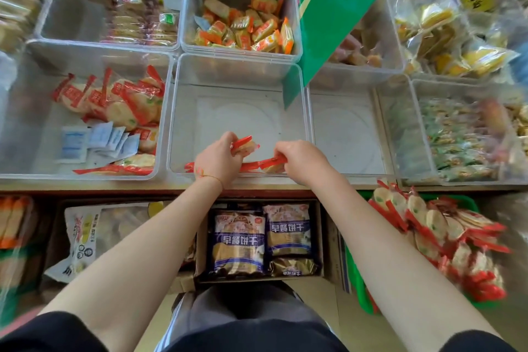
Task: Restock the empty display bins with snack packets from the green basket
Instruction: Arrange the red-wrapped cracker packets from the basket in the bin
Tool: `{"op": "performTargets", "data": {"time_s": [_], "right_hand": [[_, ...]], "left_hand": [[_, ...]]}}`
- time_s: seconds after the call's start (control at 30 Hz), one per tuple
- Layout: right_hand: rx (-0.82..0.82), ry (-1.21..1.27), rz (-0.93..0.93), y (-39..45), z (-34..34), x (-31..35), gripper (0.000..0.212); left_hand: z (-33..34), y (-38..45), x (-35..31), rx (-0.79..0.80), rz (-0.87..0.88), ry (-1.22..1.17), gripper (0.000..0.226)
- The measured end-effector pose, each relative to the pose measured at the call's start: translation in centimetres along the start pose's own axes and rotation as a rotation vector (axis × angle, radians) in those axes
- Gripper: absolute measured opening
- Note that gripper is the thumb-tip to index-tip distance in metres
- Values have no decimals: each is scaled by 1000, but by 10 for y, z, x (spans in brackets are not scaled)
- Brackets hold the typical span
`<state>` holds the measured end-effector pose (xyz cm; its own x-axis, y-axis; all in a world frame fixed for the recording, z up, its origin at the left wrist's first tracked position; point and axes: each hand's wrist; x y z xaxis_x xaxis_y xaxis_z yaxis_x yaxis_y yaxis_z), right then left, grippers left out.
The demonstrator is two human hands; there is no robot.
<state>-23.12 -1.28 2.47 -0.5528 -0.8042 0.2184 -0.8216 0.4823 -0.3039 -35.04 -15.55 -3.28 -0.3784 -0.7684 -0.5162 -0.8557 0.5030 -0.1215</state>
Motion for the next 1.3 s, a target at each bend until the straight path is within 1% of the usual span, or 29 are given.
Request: {"op": "performTargets", "data": {"time_s": [0.07,0.13,0.23,0.3,0.37,0.47,0.53,0.67,0.73,0.77,0.8,0.83,0.87,0.9,0.93,0.97,1.0,1.07,1.17,1.23,1.3], "right_hand": [[94,-41,0,6,1,2,37],[197,-48,-16,13,-3,2,33],[313,44,-34,20,-11,4,35],[321,45,-51,23,-12,5,33],[300,-32,-64,28,-6,4,29],[235,-135,-45,31,1,1,33],[223,-187,-51,33,5,1,36],[359,-253,-84,39,12,5,42],[423,-245,-71,44,14,5,43],[429,-224,-58,47,12,4,42],[413,-203,-46,49,8,5,40],[353,-162,-35,51,4,6,38],[256,-91,-35,53,1,8,36],[156,5,-47,53,-2,11,38],[91,106,-71,52,-4,17,42],[67,188,-103,51,-4,22,46],[73,236,-120,51,-2,28,44],[79,292,-111,53,8,32,31],[8,378,-22,55,10,22,13],[-68,347,12,53,3,10,7],[-100,228,33,49,-3,-2,8]], "left_hand": [[0,1,-1,24,-5,27,27],[0,1,-1,40,2,54,26],[2,1,-1,41,16,84,25],[2,1,-1,49,27,101,24],[1,1,-1,60,40,115,24],[1,2,-1,76,33,129,24],[2,2,-2,81,29,135,25],[0,2,-4,83,31,155,28],[1,2,-3,90,36,157,29],[1,2,-2,92,41,153,29],[2,2,-1,89,49,147,29],[2,2,-1,83,57,141,29],[1,2,0,72,68,132,28],[1,1,0,60,78,118,28],[-1,1,-1,48,89,98,28],[-2,0,-1,48,96,72,29],[-3,-1,-1,53,99,45,30],[-5,0,1,71,80,-20,35],[-3,4,7,112,-9,-106,46],[-2,5,7,173,6,-13,52],[1,5,5,245,128,173,48]]}}
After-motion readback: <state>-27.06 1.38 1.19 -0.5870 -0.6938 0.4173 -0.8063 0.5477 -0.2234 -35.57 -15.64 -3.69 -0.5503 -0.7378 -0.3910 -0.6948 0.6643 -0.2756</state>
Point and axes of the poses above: each hand's wrist, its own y-axis towards the middle knuckle, its own z-axis out of the palm, x = y × z, and after that the axes turned 10 degrees about -x, right-handed
